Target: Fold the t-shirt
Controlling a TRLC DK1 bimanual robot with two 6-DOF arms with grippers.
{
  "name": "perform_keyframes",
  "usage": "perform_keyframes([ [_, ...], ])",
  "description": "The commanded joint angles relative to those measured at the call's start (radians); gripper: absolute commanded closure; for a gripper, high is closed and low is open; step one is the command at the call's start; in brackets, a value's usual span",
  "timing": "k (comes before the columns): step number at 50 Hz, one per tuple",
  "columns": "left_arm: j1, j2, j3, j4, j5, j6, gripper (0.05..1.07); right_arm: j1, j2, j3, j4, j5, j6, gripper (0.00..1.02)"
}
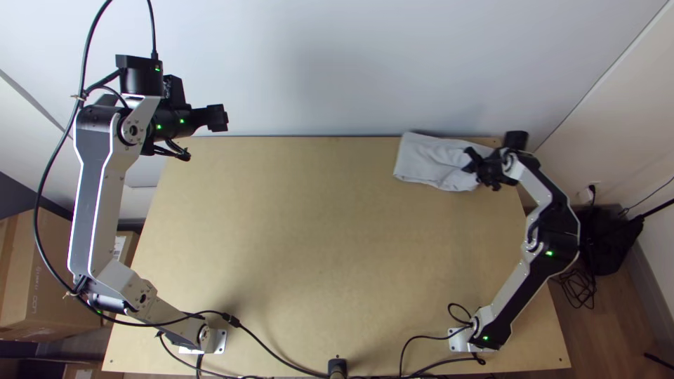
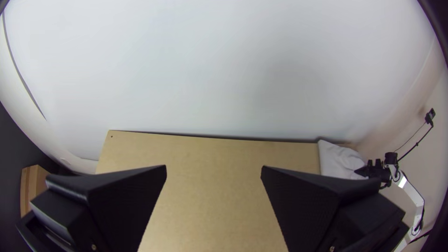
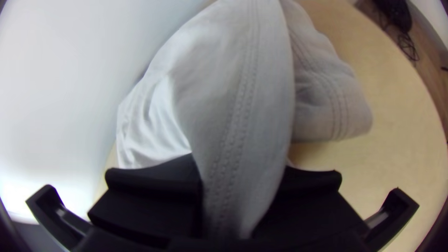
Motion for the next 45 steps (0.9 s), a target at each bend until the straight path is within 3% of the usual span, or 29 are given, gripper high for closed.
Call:
perform_keyframes([
  [1, 0.009, -0.044, -0.014, -0.010, 0.012, -0.017, 0.09, -0.060, -0.075, -0.059, 0.008, 0.011, 0.019, 0.99],
  [3, 0.014, -0.049, -0.014, -0.010, 0.013, -0.017, 0.09, -0.077, -0.086, -0.073, 0.004, 0.011, -0.003, 0.84],
  [6, 0.021, -0.054, -0.014, -0.010, 0.013, -0.017, 0.09, -0.097, -0.110, -0.096, -0.005, 0.011, -0.047, 0.30],
  [7, 0.024, -0.055, -0.016, -0.010, 0.013, -0.017, 0.09, -0.103, -0.118, -0.101, -0.005, 0.012, -0.057, 0.18],
  [10, 0.038, -0.058, -0.014, -0.010, 0.018, -0.017, 0.09, -0.122, -0.147, -0.105, -0.005, 0.018, -0.101, 0.06],
  [15, 0.067, -0.064, -0.014, -0.010, 0.036, -0.014, 0.09, -0.165, -0.198, -0.075, -0.004, 0.028, -0.164, 0.04],
  [23, 0.116, -0.077, -0.014, -0.010, 0.041, -0.007, 0.09, -0.191, -0.281, 0.021, 0.011, 0.163, -0.328, 0.04],
  [32, 0.167, -0.097, -0.014, 0.001, 0.041, -0.004, 0.09, -0.157, -0.420, 0.057, 0.117, 0.239, -0.515, 0.04],
  [42, 0.255, -0.132, -0.022, 0.038, 0.041, 0.008, 0.09, -0.050, -0.639, 0.031, 0.274, 0.245, -0.592, 0.04],
  [45, 0.268, -0.159, -0.043, 0.058, 0.041, 0.008, 0.09, -0.011, -0.718, -0.006, 0.346, 0.245, -0.586, 0.04],
])
